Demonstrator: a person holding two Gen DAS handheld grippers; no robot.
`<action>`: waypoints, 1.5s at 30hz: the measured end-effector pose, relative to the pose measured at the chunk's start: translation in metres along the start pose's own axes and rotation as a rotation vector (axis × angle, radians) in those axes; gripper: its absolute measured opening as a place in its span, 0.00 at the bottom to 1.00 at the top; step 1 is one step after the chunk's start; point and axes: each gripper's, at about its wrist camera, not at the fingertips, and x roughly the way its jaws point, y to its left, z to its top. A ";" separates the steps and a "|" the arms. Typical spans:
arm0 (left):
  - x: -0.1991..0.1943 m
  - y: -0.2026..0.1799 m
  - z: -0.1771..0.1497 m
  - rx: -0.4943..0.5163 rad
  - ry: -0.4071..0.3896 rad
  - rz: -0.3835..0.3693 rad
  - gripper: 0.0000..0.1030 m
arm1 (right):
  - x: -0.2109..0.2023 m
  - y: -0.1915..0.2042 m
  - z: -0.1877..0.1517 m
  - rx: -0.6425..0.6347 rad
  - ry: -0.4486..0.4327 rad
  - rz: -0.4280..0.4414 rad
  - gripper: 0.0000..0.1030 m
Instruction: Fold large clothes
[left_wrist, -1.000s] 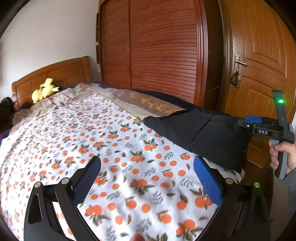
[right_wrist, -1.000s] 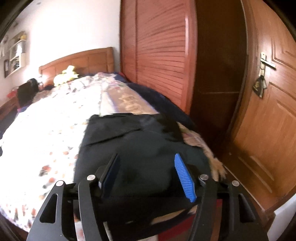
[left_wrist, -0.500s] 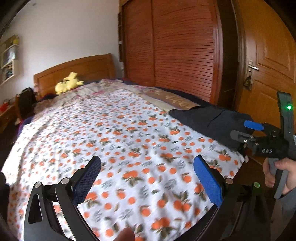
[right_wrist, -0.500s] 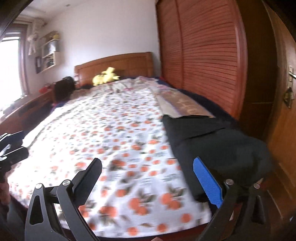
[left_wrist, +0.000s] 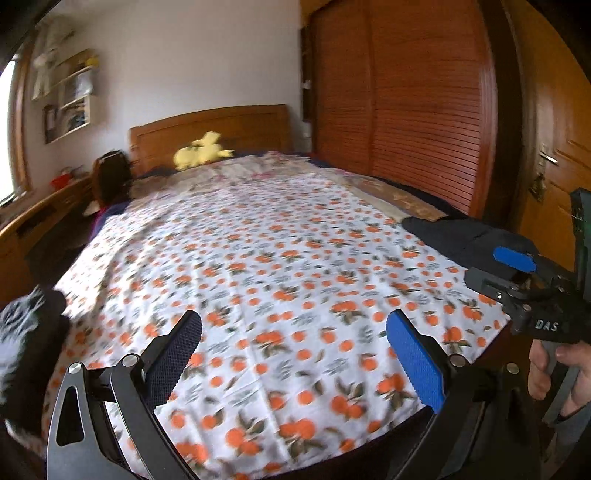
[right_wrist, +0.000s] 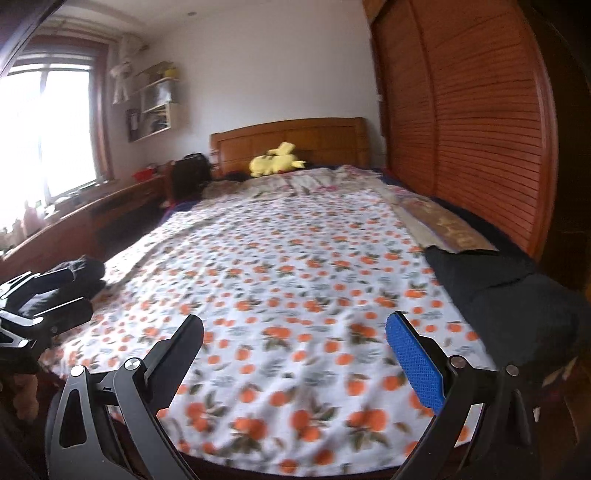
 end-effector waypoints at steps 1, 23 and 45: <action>-0.003 0.006 -0.002 -0.010 0.001 0.008 0.98 | 0.001 0.010 -0.001 -0.003 -0.001 0.019 0.93; -0.094 0.098 -0.018 -0.165 -0.129 0.244 0.98 | -0.031 0.113 0.019 -0.061 -0.120 0.145 0.93; -0.092 0.098 -0.020 -0.171 -0.133 0.250 0.98 | -0.031 0.116 0.015 -0.067 -0.114 0.138 0.93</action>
